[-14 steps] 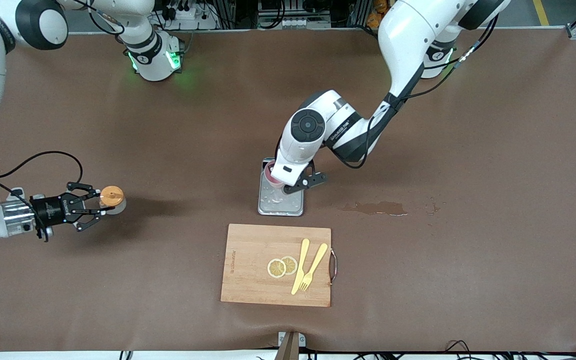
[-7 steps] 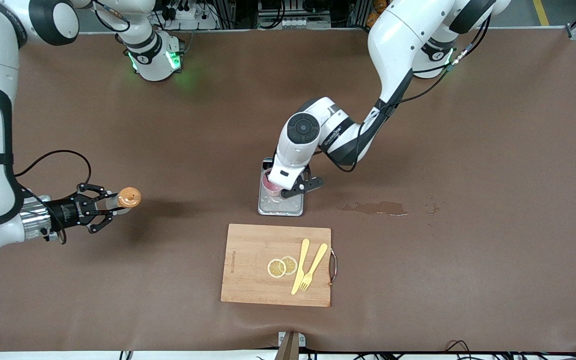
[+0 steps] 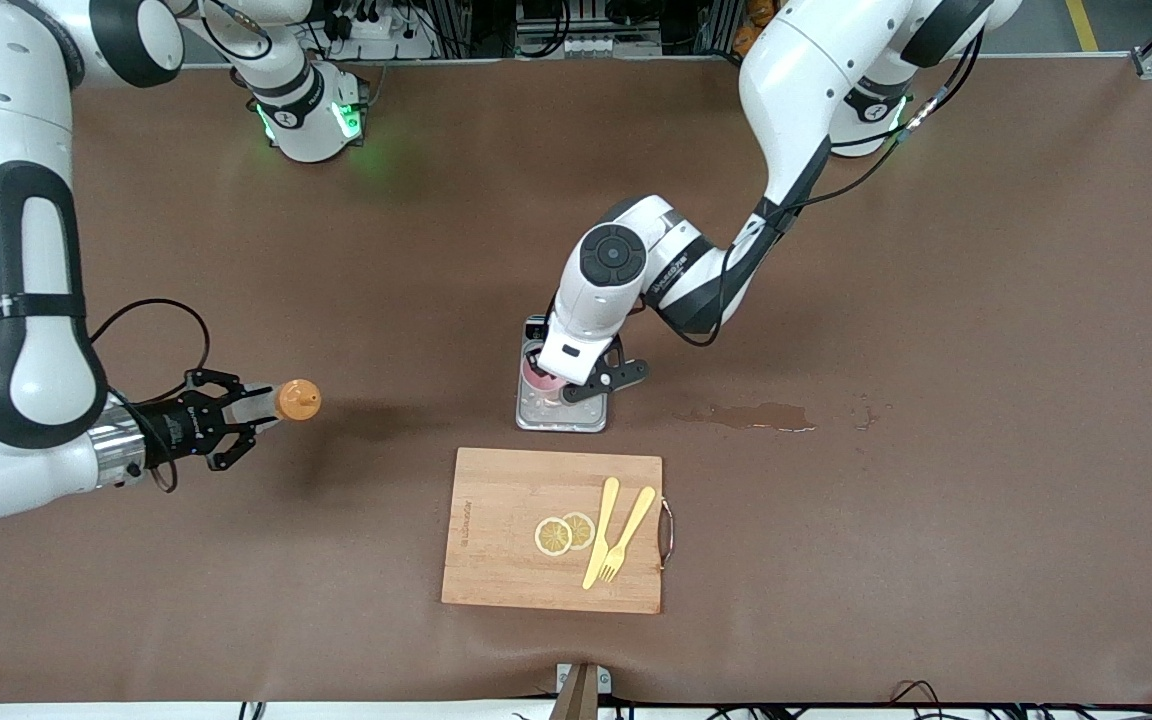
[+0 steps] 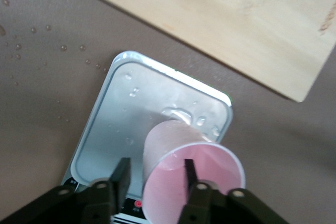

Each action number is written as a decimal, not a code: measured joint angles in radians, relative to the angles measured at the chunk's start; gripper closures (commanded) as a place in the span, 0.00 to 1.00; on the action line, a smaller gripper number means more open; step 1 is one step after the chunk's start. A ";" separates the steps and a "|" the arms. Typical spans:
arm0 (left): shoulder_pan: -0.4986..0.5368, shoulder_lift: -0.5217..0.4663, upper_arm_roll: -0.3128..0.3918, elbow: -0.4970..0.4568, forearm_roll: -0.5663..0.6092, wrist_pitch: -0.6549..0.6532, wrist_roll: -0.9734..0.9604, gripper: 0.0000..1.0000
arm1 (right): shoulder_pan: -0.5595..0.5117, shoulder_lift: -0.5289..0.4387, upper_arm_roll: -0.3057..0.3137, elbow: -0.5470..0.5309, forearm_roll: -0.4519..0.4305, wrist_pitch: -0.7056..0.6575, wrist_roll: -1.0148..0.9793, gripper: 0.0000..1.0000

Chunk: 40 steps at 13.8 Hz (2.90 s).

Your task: Add sauce to pink cup with both arms

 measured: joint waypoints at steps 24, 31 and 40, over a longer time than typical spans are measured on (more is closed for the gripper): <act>0.440 -0.404 -0.007 -0.111 -0.030 -0.586 0.704 0.00 | 0.424 -0.009 0.000 0.082 -0.252 -0.001 0.645 0.72; 0.523 -0.505 -0.008 -0.134 -0.030 -0.648 0.846 0.00 | 0.521 -0.009 0.000 0.082 -0.439 -0.035 0.718 0.73; 0.503 -0.691 0.162 -0.254 -0.030 -0.707 1.072 0.00 | 0.550 -0.005 -0.002 0.076 -0.532 -0.057 0.739 0.73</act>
